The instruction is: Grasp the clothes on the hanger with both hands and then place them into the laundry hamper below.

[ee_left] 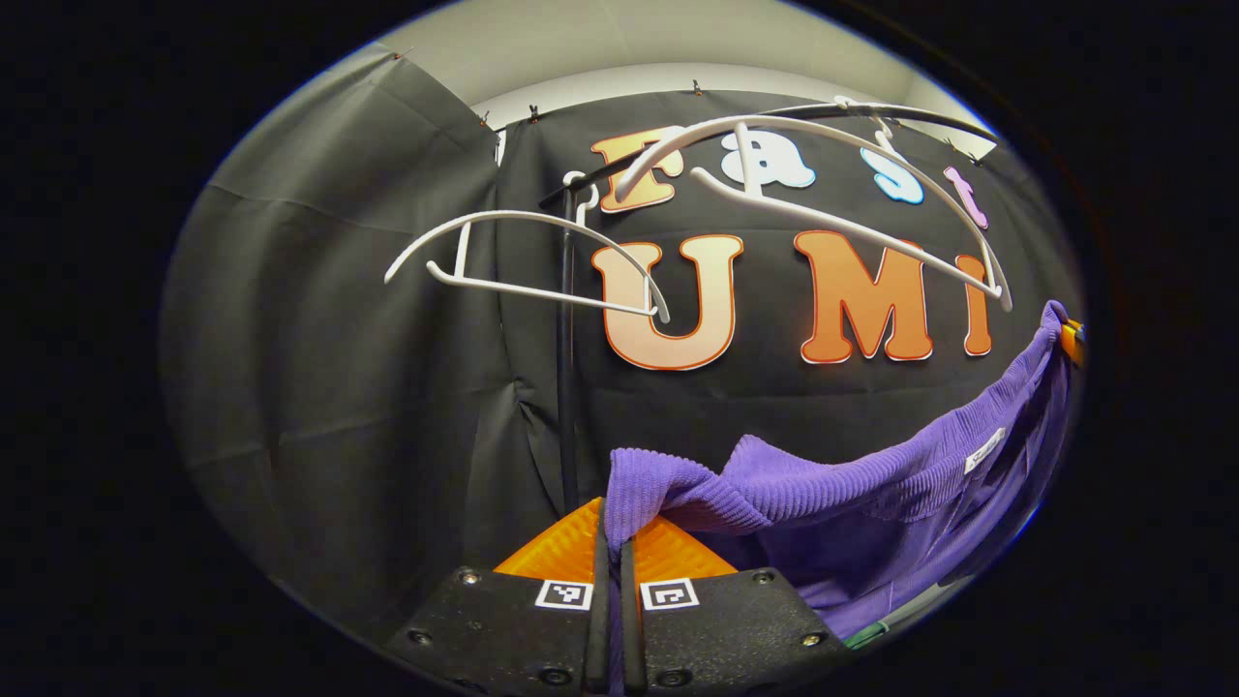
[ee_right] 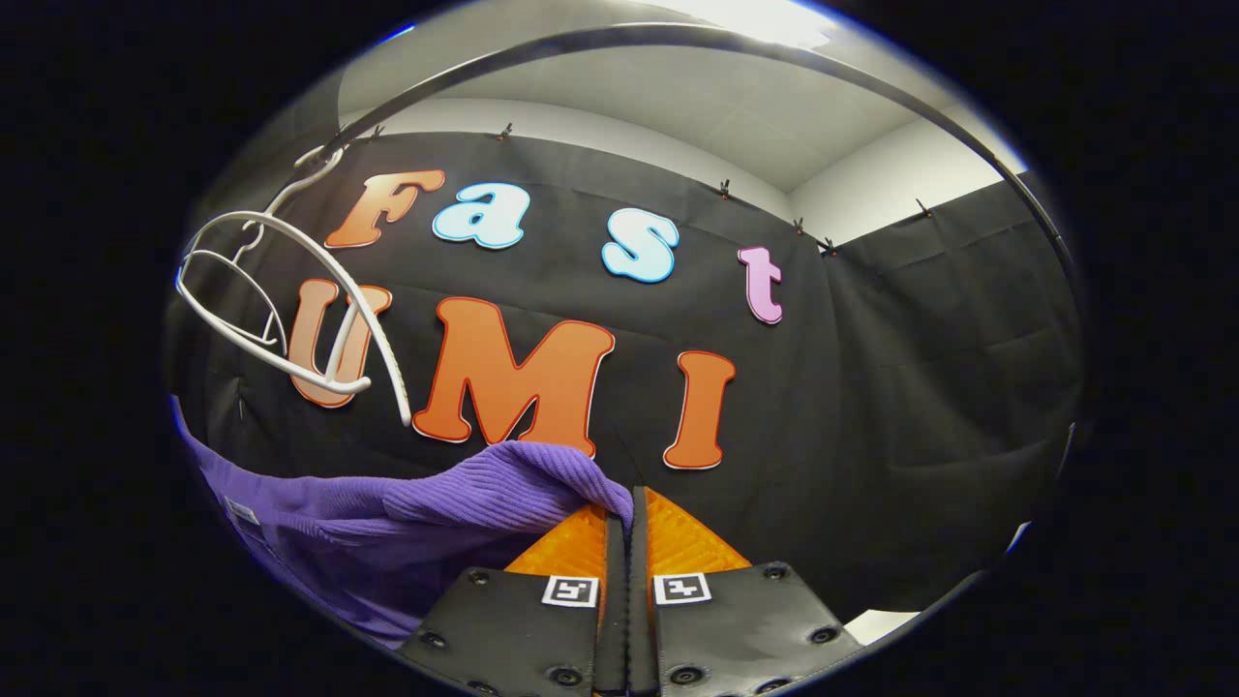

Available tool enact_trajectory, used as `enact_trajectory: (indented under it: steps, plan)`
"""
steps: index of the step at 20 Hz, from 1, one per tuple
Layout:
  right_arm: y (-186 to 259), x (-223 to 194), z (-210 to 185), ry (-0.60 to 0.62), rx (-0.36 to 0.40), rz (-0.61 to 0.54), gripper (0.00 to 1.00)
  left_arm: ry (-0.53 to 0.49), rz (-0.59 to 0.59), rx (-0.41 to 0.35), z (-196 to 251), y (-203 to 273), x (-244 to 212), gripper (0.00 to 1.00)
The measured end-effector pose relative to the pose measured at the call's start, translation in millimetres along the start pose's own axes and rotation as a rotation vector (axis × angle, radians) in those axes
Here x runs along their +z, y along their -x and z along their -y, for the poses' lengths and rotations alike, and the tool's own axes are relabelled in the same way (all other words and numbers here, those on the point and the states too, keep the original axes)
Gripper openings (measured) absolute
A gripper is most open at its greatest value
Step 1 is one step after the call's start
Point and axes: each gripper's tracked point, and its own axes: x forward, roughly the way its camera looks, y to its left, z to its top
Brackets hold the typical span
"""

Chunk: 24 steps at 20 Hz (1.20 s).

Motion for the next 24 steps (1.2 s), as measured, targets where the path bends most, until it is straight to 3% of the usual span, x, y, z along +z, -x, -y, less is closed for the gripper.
enact_trajectory:
  steps: [6, 8, 9, 11, 12, 17, 18, 21, 22, 24]
  plan:
    - [37.8, 16.3, 7.7, 0.042, 0.028, 0.016, 0.08, 0.005, 0.023, -0.040, 11.5, 13.5, 11.5, 0.05]
    - [52.2, 24.3, 3.1, 0.037, 0.062, 0.020, 0.02, 0.036, 0.024, -0.083, 24.5, 19.8, 13.1, 0.05]
    - [59.7, 25.6, -4.2, 0.025, 0.084, 0.020, 0.02, 0.052, 0.023, -0.117, 35.0, 22.8, 11.5, 0.05]
    - [76.3, 20.7, -26.0, 0.010, 0.129, 0.009, 0.12, 0.069, 0.026, -0.180, 56.7, 30.9, 10.6, 0.05]
    - [81.3, 16.5, -35.1, 0.006, 0.150, -0.002, 0.07, 0.073, 0.028, -0.211, 68.5, 34.7, 9.7, 0.05]
    - [108.7, -23.3, -85.8, -0.157, 0.260, -0.118, 0.08, 0.093, -0.009, -0.371, 134.8, 58.3, -8.2, 0.05]
    - [111.8, -35.5, -91.9, -0.183, 0.270, -0.158, 0.12, 0.102, -0.022, -0.395, 145.2, 62.5, -13.2, 0.05]
    - [129.3, -68.8, -107.5, -0.291, 0.308, -0.285, 0.03, 0.158, -0.091, -0.467, 169.7, 75.0, -32.0, 0.05]
    - [135.0, -78.9, -113.1, -0.320, 0.323, -0.322, 0.08, 0.180, -0.120, -0.486, 175.5, 81.2, -39.2, 0.05]
    - [145.9, -105.2, -121.1, -0.323, 0.335, -0.390, 0.08, 0.216, -0.177, -0.515, 187.3, 90.6, -57.0, 0.07]
